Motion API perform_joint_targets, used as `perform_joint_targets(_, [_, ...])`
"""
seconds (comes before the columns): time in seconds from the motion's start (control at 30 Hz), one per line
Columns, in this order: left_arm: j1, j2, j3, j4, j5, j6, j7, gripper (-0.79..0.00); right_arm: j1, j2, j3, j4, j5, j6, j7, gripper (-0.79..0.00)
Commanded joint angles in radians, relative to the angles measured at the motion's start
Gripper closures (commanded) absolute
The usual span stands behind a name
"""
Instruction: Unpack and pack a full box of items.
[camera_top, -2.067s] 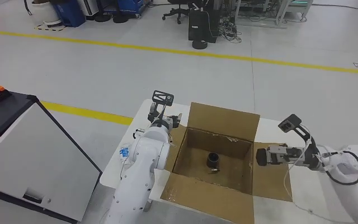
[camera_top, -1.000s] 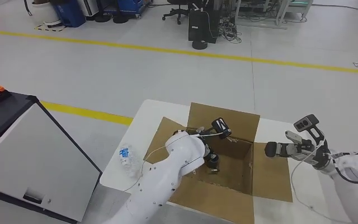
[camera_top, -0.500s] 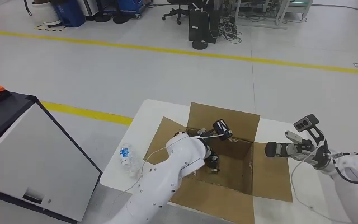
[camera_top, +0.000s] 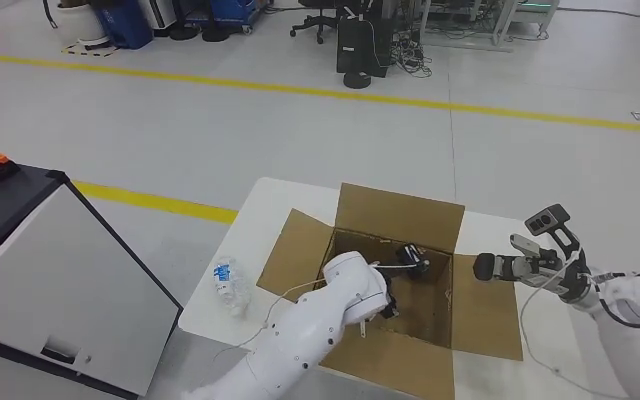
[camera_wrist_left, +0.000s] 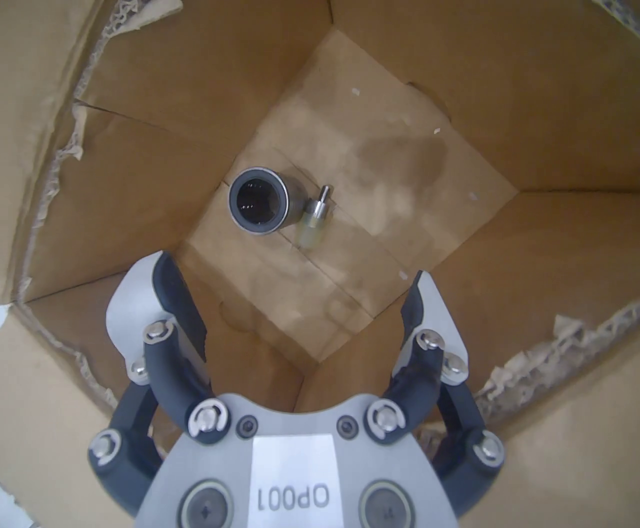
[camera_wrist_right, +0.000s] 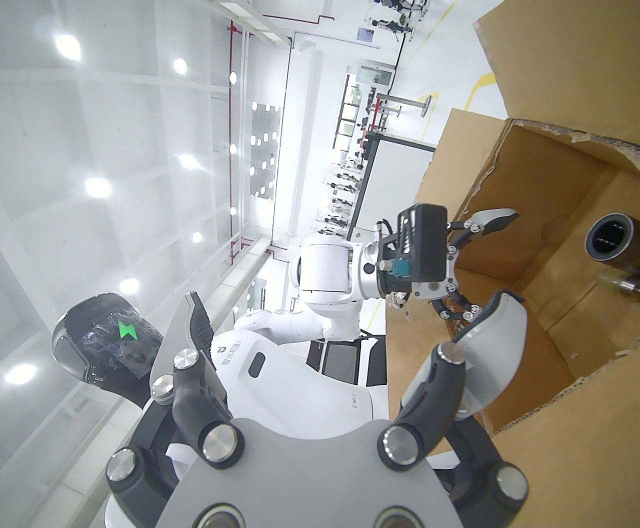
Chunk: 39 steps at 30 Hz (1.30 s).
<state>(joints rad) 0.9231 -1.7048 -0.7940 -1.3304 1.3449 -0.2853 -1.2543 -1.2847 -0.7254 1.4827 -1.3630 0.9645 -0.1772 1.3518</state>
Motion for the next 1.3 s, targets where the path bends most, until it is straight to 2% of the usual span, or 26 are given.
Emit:
perform_joint_targets(0.0, [-0.035, -0.011, 0.012, 0.081, -0.017, 0.027, 0.038, -0.785, 0.000, 0.000, 0.000, 0.000, 0.000, 0.000, 0.000, -0.785])
perform_joint_targets(0.17, [-0.095, -0.036, 0.051, 0.223, -0.050, 0.055, 0.080, -0.785, 0.000, 0.000, 0.000, 0.000, 0.000, 0.000, 0.000, -0.785])
perform_joint_targets(0.3, [-0.122, -0.053, 0.074, 0.294, -0.080, 0.080, 0.075, -0.785, 0.000, 0.000, 0.000, 0.000, 0.000, 0.000, 0.000, -0.785])
perform_joint_targets(0.47, [-0.128, -0.062, 0.088, 0.303, -0.076, 0.125, 0.077, -0.785, 0.000, 0.000, 0.000, 0.000, 0.000, 0.000, 0.000, -0.785])
perform_joint_targets(0.53, [-0.123, -0.061, 0.085, 0.296, -0.071, 0.144, 0.076, -0.739, 0.000, 0.000, 0.000, 0.000, 0.000, 0.000, 0.000, -0.785])
perform_joint_targets(0.63, [-0.114, -0.054, 0.067, 0.279, -0.056, 0.168, 0.064, -0.714, 0.000, 0.000, 0.000, 0.000, 0.000, 0.000, 0.000, -0.785])
perform_joint_targets(0.67, [-0.109, -0.051, 0.058, 0.274, -0.052, 0.179, 0.050, -0.656, 0.000, 0.000, 0.000, 0.000, 0.000, 0.000, 0.000, -0.785])
perform_joint_targets(0.77, [-0.090, -0.040, 0.029, 0.270, -0.045, 0.207, 0.009, -0.385, 0.000, 0.000, 0.000, 0.000, 0.000, 0.000, 0.000, -0.785])
perform_joint_targets(0.87, [-0.072, -0.034, 0.020, 0.257, -0.053, 0.193, -0.007, -0.440, 0.000, 0.000, 0.000, 0.000, 0.000, 0.000, 0.000, -0.785])
perform_joint_targets(1.0, [-0.065, -0.033, 0.025, 0.256, -0.067, 0.165, -0.021, -0.440, 0.000, 0.000, 0.000, 0.000, 0.000, 0.000, 0.000, -0.785])
perform_joint_targets(1.07, [-0.071, -0.036, 0.030, 0.267, -0.077, 0.159, -0.022, -0.437, 0.000, 0.000, 0.000, 0.000, 0.000, 0.000, 0.000, -0.785])
perform_joint_targets(1.2, [-0.098, -0.047, 0.047, 0.312, -0.095, 0.151, -0.006, -0.523, 0.000, 0.000, 0.000, 0.000, 0.000, 0.000, 0.000, -0.785])
perform_joint_targets(1.27, [-0.114, -0.055, 0.057, 0.343, -0.114, 0.140, -0.002, -0.517, 0.000, 0.000, 0.000, 0.000, 0.000, 0.000, 0.000, -0.785])
